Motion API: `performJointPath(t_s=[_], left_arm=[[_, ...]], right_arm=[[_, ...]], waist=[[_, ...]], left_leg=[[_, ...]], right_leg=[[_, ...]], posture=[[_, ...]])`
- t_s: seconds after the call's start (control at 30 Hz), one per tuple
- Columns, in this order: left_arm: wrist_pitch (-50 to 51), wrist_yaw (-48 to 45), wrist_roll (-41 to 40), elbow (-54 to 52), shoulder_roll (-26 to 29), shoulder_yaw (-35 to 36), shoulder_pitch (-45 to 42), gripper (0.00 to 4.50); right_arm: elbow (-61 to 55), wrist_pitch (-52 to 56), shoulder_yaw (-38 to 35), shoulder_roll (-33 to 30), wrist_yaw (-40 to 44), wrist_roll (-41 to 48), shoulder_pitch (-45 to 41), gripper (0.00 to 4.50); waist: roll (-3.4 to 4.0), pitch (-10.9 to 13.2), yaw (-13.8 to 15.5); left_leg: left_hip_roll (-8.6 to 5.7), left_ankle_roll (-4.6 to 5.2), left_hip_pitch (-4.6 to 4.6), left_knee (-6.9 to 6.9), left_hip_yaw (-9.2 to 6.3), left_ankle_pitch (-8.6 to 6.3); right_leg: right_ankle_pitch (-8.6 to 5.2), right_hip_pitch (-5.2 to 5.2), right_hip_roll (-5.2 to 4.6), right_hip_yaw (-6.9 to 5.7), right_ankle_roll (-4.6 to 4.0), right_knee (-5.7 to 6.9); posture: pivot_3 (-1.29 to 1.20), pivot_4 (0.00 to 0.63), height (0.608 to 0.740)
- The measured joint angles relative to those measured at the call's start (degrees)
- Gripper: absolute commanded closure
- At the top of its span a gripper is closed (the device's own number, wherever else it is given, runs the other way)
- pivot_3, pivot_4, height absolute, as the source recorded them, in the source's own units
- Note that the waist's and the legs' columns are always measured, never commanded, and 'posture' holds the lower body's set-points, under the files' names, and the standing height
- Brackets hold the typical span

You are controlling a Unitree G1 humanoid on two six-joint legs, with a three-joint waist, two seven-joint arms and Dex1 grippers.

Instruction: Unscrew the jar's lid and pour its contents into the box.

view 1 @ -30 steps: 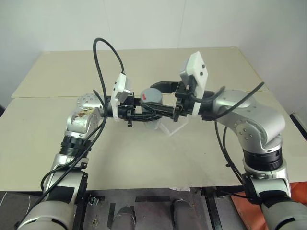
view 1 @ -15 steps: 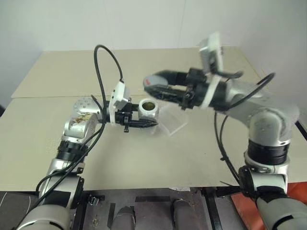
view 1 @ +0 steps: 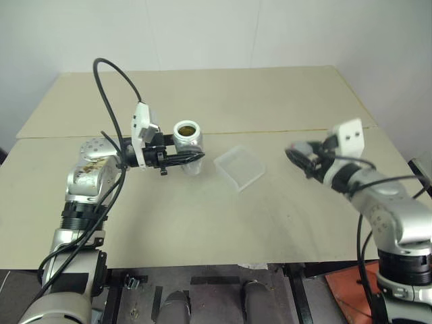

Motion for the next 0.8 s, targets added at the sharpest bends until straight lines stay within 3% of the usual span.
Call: performJointPath(t_s=[0.13, 0.2, 0.23, 0.33, 0.47, 0.63, 0.8], left_arm=[[0.2, 1.8, 0.1, 0.0, -0.1, 0.0, 0.0, 2.58], [0.1, 2.7, 0.2, -0.1, -0.2, 0.0, 0.1, 2.58], [0.0, 4.0, 0.3, -0.3, -0.5, 0.0, 0.4, 2.58], [-1.4, 9.1, 1.5, -1.1, -3.7, 0.0, 0.4, 2.58], [-7.4, 15.4, 7.0, -0.2, -5.9, -1.4, -0.6, 2.58], [-26.4, 23.8, 23.5, 9.6, -5.4, -9.3, -6.6, 2.58], [-50.7, 47.6, 51.2, 27.2, -3.0, -22.9, -16.7, 2.58]], right_arm=[[7.8, -1.0, 2.6, 3.6, -6.0, -6.9, 0.0, 1.75], [11.1, -1.5, 4.1, 5.0, -7.7, -9.5, 0.2, 1.04], [11.2, -2.1, 4.3, 5.2, -7.8, -10.1, 0.3, 0.92], [10.4, -1.9, 4.8, 4.5, -5.8, -10.6, 0.5, 0.02], [5.1, 2.6, 4.4, 1.0, -0.6, -7.9, 0.7, 0.02], [-3.4, 15.5, -4.0, -4.5, 8.3, 5.5, -6.7, 0.02], [-7.3, 22.1, -5.8, -9.0, 17.3, 17.0, -9.5, 0.02]], waist=[[0.00, 0.0, -0.1], [0.02, 0.0, 0.0], [0.02, 0.0, 0.0], [0.02, 0.0, 0.3], [0.02, 0.0, 0.3], [0.01, 0.0, 0.5], [-0.07, 0.1, 1.3]], left_leg=[[0.02, 0.00, 0.05, -0.03, 0.00, 0.00], [0.00, -0.01, 0.00, -0.03, 0.00, 0.01], [0.01, -0.01, 0.01, -0.02, 0.00, 0.01], [0.00, -0.02, 0.00, 0.00, -0.02, 0.01], [-0.01, -0.03, -0.02, 0.01, -0.01, 0.02], [-0.01, -0.04, 0.03, -0.02, -0.02, 0.02], [-0.04, -0.01, -0.06, 0.00, -0.02, 0.01]], right_leg=[[0.00, 0.04, 0.04, 0.01, -0.01, -0.02], [0.00, 0.01, 0.02, 0.01, -0.01, -0.04], [0.00, 0.03, 0.02, 0.01, -0.01, -0.06], [0.01, 0.05, 0.01, 0.00, 0.00, -0.06], [0.01, 0.06, 0.00, -0.01, 0.01, -0.10], [0.02, 0.11, 0.01, -0.01, 0.00, -0.13], [0.04, 0.10, -0.01, -0.03, 0.05, -0.22]], posture=[[0.00, 0.150, 0.740], [0.00, 0.150, 0.740], [0.00, 0.150, 0.740], [0.00, 0.150, 0.740], [0.00, 0.150, 0.740], [0.00, 0.150, 0.740], [0.00, 0.150, 0.740]])
